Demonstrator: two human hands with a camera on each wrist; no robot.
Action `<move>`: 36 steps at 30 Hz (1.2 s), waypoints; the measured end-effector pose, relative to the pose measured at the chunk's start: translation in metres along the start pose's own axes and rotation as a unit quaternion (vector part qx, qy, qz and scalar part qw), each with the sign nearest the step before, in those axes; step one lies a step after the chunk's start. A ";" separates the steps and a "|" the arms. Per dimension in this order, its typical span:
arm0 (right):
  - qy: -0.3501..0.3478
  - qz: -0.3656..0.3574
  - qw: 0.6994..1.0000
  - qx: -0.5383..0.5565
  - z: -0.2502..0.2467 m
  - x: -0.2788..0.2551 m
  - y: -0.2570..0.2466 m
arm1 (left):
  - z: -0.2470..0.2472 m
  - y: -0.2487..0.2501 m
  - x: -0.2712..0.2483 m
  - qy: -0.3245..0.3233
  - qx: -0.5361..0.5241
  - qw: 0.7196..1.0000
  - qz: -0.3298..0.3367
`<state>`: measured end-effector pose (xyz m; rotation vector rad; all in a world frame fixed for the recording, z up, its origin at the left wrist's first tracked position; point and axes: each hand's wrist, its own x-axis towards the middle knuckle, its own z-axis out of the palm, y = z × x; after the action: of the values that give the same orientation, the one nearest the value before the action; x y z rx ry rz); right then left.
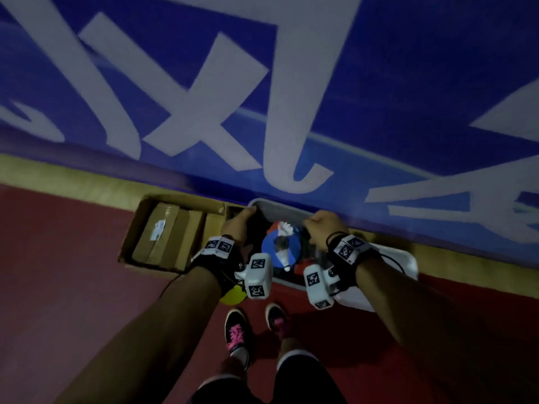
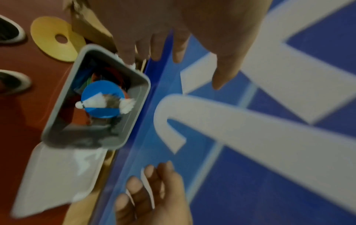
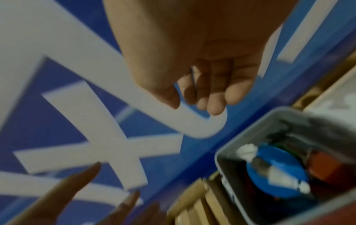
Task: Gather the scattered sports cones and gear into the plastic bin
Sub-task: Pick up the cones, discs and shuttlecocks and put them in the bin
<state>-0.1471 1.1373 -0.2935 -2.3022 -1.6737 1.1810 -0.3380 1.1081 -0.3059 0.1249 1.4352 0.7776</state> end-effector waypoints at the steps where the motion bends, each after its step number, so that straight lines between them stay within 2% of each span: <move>1: -0.028 -0.009 1.000 -0.009 0.017 0.014 -0.008 | -0.013 0.002 0.006 0.020 -0.022 1.000 -0.004; 3: -0.104 -0.030 0.993 -0.054 0.055 0.034 -0.017 | -0.037 -0.003 0.016 0.060 -0.079 0.995 -0.018; 6: -0.210 -0.063 0.968 -0.124 0.127 0.059 -0.028 | -0.084 -0.022 0.035 0.141 -0.177 0.974 -0.026; 9: -0.268 -0.072 0.948 -0.157 0.187 0.063 -0.023 | -0.122 -0.059 0.051 0.205 -0.243 0.947 -0.054; 12: -0.347 -0.069 0.918 -0.177 0.255 0.067 -0.001 | -0.151 -0.114 0.075 0.269 -0.303 0.910 -0.090; 15: -0.398 -0.044 0.892 -0.211 0.316 0.071 0.038 | -0.161 -0.175 0.108 0.284 -0.353 0.884 -0.119; 20: -0.406 0.006 0.882 -0.240 0.418 0.108 0.115 | -0.181 -0.267 0.191 0.292 -0.422 0.845 -0.152; 23: -0.381 0.010 0.893 -0.240 0.480 0.141 0.144 | -0.204 -0.311 0.244 0.286 -0.441 0.835 -0.160; 27: -0.381 -0.046 0.891 -0.241 0.584 0.186 0.160 | -0.239 -0.364 0.316 0.266 -0.450 0.836 -0.167; 30: -0.417 -0.112 0.863 -0.263 0.658 0.212 0.165 | -0.267 -0.395 0.360 0.278 -0.451 0.831 -0.167; 33: -0.442 -0.133 0.834 -0.301 0.704 0.234 0.172 | -0.286 -0.413 0.386 0.281 -0.445 0.834 -0.167; 36: -0.376 -0.136 0.845 -0.354 0.699 0.240 0.168 | -0.292 -0.413 0.387 0.277 -0.434 0.840 -0.171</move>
<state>-0.4098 1.0095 -0.9932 -1.8160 -3.0331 1.7502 -0.4618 0.9004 -0.8951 -1.1112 1.4300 1.1404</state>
